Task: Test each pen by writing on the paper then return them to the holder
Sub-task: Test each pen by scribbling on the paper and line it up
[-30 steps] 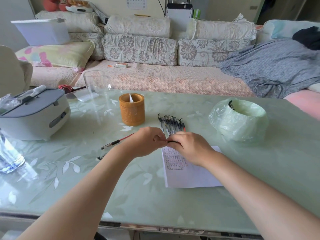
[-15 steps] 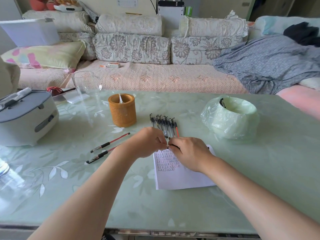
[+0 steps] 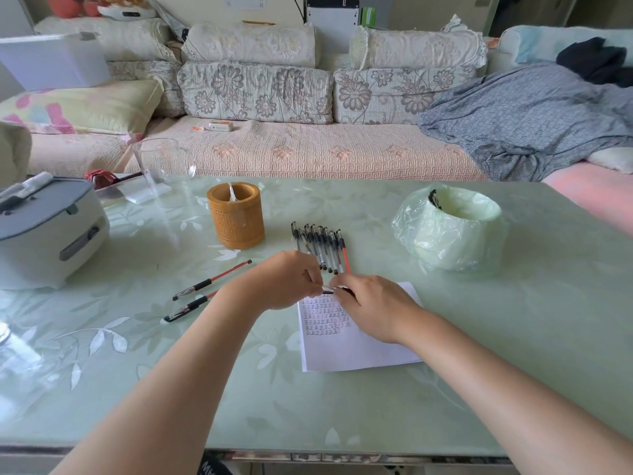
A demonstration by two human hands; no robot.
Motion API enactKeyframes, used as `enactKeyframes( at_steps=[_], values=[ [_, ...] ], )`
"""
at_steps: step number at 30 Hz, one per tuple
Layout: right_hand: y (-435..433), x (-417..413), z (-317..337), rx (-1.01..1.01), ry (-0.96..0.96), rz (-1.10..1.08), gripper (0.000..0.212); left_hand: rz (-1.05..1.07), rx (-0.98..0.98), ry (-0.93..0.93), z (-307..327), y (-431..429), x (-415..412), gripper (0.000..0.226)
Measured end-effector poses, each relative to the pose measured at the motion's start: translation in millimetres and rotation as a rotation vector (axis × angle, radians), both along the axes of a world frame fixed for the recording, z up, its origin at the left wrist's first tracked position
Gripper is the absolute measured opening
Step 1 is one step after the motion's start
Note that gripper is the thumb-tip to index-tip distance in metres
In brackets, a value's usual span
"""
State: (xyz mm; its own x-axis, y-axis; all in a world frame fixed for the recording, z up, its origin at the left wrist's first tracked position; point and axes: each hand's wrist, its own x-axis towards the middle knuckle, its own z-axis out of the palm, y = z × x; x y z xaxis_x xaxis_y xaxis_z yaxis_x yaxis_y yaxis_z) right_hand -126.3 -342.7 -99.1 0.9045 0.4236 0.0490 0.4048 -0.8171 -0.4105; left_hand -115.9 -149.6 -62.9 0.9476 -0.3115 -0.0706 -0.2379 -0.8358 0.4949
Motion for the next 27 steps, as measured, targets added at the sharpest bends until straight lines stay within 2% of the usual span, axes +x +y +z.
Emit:
enactKeyframes(
  at_steps=[2,7,10,12,14,18,22,27],
  values=[
    [-2.9,-2.4,-1.2,0.116,0.104,-0.006,0.033,0.018,0.095,-0.016,-1.6,1.7,0.9,0.004],
    [-6.2,-1.6,-10.3,0.407,0.200,-0.064,0.029,0.043,0.297,0.010,-8.2,5.9,2.2,0.007],
    [-4.1,-1.6,-14.5,0.676,0.376,-0.133,0.047,0.018,0.321,0.029,-12.1,1.6,3.0,0.010],
    [-5.0,-1.0,-14.8,0.776,0.438,-0.128,0.053,0.008,0.337,0.055,-15.7,-0.5,3.9,0.011],
    [-6.4,-0.7,-16.8,0.787,0.424,-0.098,0.049,0.000,0.362,0.074,-18.5,-1.3,4.8,0.017],
    [-7.0,-4.6,-20.4,0.818,0.386,-0.085,0.015,-0.037,0.366,0.055,-22.2,-0.9,8.2,0.028],
    [-7.9,-9.5,-20.8,0.860,0.466,-0.126,0.026,-0.065,0.279,0.089,-28.6,-4.0,9.7,0.034],
    [-9.2,-12.6,-22.3,0.813,0.460,-0.129,0.020,-0.046,0.244,0.087,-34.0,-10.3,11.4,0.045]
  ],
)
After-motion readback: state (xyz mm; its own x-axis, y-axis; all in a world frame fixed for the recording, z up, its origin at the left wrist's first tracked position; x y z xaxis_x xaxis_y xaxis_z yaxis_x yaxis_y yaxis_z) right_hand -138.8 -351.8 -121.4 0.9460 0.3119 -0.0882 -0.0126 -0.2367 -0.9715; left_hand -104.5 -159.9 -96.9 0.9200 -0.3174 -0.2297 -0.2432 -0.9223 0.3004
